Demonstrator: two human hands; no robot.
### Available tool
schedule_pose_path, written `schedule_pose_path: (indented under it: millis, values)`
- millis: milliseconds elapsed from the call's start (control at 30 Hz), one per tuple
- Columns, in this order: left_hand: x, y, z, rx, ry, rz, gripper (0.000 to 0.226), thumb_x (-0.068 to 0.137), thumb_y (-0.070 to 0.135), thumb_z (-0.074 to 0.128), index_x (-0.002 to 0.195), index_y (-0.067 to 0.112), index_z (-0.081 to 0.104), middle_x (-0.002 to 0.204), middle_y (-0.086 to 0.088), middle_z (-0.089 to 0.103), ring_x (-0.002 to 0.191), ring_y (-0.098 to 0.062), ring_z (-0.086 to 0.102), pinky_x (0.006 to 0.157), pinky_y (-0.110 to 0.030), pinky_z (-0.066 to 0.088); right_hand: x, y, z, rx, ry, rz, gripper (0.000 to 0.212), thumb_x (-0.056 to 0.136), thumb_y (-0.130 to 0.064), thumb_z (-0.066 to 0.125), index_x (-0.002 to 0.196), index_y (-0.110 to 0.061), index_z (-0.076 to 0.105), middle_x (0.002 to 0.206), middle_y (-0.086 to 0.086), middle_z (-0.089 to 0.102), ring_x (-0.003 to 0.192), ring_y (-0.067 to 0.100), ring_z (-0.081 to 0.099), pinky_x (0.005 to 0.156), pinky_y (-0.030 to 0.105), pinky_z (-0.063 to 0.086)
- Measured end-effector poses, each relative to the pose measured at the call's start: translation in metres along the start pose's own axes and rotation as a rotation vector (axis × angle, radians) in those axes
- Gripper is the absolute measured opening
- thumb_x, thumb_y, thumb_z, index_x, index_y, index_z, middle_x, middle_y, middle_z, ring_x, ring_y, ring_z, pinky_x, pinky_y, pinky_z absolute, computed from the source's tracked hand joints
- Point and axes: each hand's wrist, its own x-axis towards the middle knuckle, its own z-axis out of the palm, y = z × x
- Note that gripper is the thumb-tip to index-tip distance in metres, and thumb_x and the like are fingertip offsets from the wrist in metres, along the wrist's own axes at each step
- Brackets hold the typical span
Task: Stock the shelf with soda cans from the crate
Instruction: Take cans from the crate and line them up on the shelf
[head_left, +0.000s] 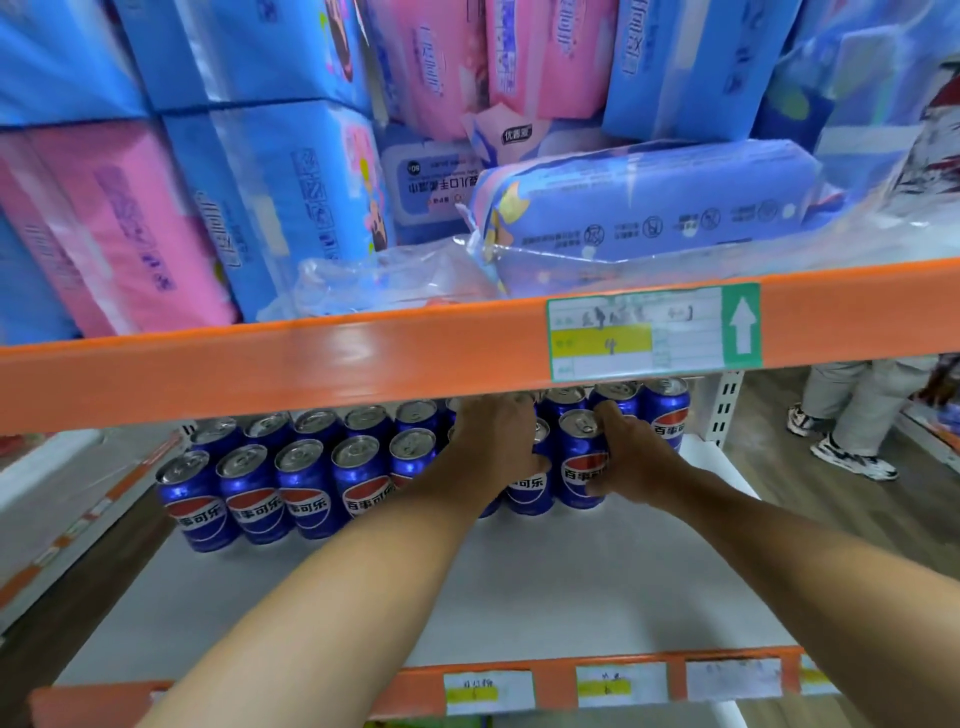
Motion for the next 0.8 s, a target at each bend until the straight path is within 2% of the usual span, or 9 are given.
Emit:
schedule_pose_path:
  millis: [133, 300, 400, 567, 700, 800]
  values:
    - [-0.001, 0.007, -0.002, -0.004, 0.002, -0.038, 0.071, 0.084, 0.066, 0.063, 0.129, 0.013, 0.053, 0.122, -0.006, 0.063, 0.111, -0.028, 0.060, 0.084, -0.038, 0.047, -0.003, 0.000, 0.006, 0.044, 0.070, -0.006, 0.074, 0.059, -0.022, 0.091, 0.118, -0.016, 0.047, 0.121, 0.006, 0.062, 0.109, 0.026, 0.061, 0.085, 0.037, 0.054]
    - [-0.005, 0.014, 0.001, -0.018, -0.002, -0.080, 0.070, 0.085, 0.063, 0.063, 0.133, 0.014, 0.050, 0.126, -0.006, 0.060, 0.115, -0.029, 0.058, 0.090, -0.039, 0.048, -0.010, 0.001, 0.013, 0.105, 0.124, -0.012, 0.073, 0.066, -0.019, 0.088, 0.126, -0.019, 0.046, 0.122, 0.002, 0.063, 0.109, 0.023, 0.063, 0.085, 0.034, 0.055]
    - [-0.005, 0.013, 0.004, -0.040, -0.004, -0.111, 0.076, 0.081, 0.069, 0.064, 0.134, 0.017, 0.051, 0.126, -0.003, 0.062, 0.114, -0.028, 0.059, 0.092, -0.040, 0.052, -0.012, -0.001, 0.016, 0.117, 0.143, 0.006, 0.076, 0.066, -0.017, 0.088, 0.129, -0.019, 0.045, 0.124, 0.002, 0.064, 0.109, 0.024, 0.064, 0.085, 0.036, 0.056]
    - [-0.012, 0.012, 0.004, -0.035, 0.012, -0.120, 0.092, 0.079, 0.074, 0.062, 0.148, 0.018, 0.037, 0.146, -0.006, 0.050, 0.134, -0.030, 0.046, 0.110, -0.043, 0.035, -0.017, -0.005, 0.015, 0.153, 0.119, 0.042, 0.073, 0.066, -0.016, 0.087, 0.126, -0.016, 0.045, 0.123, 0.004, 0.063, 0.110, 0.026, 0.062, 0.087, 0.037, 0.054]
    - [-0.016, 0.010, -0.010, 0.018, -0.025, -0.095, 0.090, 0.079, 0.070, 0.066, 0.145, 0.016, 0.039, 0.144, -0.006, 0.051, 0.134, -0.031, 0.045, 0.111, -0.044, 0.030, -0.021, -0.004, 0.015, 0.211, 0.096, 0.101, 0.076, 0.059, -0.026, 0.089, 0.121, -0.015, 0.046, 0.116, 0.002, 0.064, 0.106, 0.024, 0.064, 0.088, 0.039, 0.055]
    - [-0.020, 0.009, -0.012, 0.036, -0.018, -0.115, 0.087, 0.081, 0.068, 0.066, 0.146, 0.017, 0.039, 0.145, -0.005, 0.051, 0.136, -0.030, 0.043, 0.112, -0.045, 0.029, -0.035, -0.008, 0.008, 0.241, 0.127, 0.048, 0.076, 0.067, -0.022, 0.086, 0.132, -0.018, 0.046, 0.122, 0.000, 0.065, 0.113, 0.021, 0.063, 0.093, 0.035, 0.052]
